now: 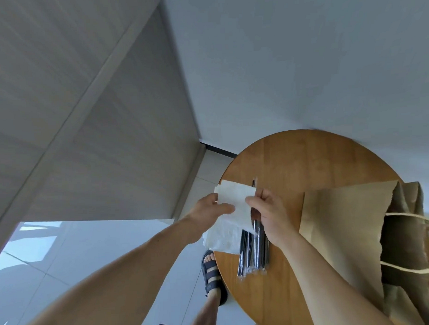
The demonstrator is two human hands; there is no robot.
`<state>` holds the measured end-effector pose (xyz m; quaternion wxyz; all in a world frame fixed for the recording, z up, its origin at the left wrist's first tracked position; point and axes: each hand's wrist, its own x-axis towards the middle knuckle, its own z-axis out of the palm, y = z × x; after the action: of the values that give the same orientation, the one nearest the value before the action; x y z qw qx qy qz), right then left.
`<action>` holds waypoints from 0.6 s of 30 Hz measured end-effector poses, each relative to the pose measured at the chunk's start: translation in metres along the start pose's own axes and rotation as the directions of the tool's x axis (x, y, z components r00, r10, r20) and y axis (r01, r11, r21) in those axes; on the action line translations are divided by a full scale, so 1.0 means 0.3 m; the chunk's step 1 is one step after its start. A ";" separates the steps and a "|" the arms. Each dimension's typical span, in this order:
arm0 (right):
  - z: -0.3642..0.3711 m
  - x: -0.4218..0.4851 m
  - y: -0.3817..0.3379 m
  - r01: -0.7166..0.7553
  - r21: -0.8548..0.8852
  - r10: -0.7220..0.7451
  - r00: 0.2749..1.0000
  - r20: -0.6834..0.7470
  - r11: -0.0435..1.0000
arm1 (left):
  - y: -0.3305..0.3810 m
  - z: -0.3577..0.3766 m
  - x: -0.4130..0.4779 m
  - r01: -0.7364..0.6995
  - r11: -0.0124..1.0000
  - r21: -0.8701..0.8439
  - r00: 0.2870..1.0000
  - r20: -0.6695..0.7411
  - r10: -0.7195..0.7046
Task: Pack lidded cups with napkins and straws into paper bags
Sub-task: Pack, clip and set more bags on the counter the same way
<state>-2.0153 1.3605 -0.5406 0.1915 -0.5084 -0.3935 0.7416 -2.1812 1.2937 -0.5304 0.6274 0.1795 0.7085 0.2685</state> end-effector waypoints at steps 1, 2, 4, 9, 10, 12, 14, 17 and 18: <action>-0.008 0.002 -0.001 -0.005 0.042 0.005 1.000 -0.017 0.999 | -0.002 0.006 -0.002 0.003 1.000 -0.027 1.000 -0.012 -0.004; -0.019 0.004 0.009 0.012 0.043 -0.009 0.998 -0.057 0.999 | -0.004 0.011 -0.003 0.001 0.999 -0.046 0.999 -0.040 -0.003; -0.050 0.012 0.061 0.042 -0.149 -0.073 0.975 -0.210 0.988 | -0.015 0.016 -0.005 -0.008 0.999 -0.044 0.994 -0.113 0.003; -0.101 0.000 0.244 -0.228 -0.789 -0.092 0.937 -0.337 0.571 | -0.028 0.013 -0.022 -0.047 0.999 -0.012 0.979 -0.200 0.044; -0.101 -0.004 0.262 -0.266 -0.817 -0.046 0.941 -0.335 0.511 | -0.028 0.014 -0.026 -0.053 0.999 0.006 0.975 -0.215 0.053; -0.099 -0.001 0.282 -0.304 -0.838 0.009 0.941 -0.337 0.452 | -0.028 0.019 -0.030 -0.053 0.998 0.041 0.971 -0.231 0.061; -0.097 0.008 0.284 -0.305 -0.837 0.017 0.942 -0.334 0.454 | -0.027 0.026 -0.033 -0.040 0.998 0.055 0.973 -0.225 0.051; -0.095 0.007 0.279 -0.304 -0.804 0.009 0.937 -0.349 0.512 | -0.022 0.034 -0.038 -0.019 0.998 0.059 0.974 -0.225 0.032; -0.097 0.003 0.276 -0.307 -0.785 0.012 0.934 -0.356 0.539 | -0.019 0.038 -0.039 -0.018 0.998 0.059 0.973 -0.227 0.031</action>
<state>-1.9797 1.3213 -0.6105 -0.0814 -0.6812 -0.6123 0.3930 -2.1677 1.2840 -0.5254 0.5333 0.1739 0.7810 0.2746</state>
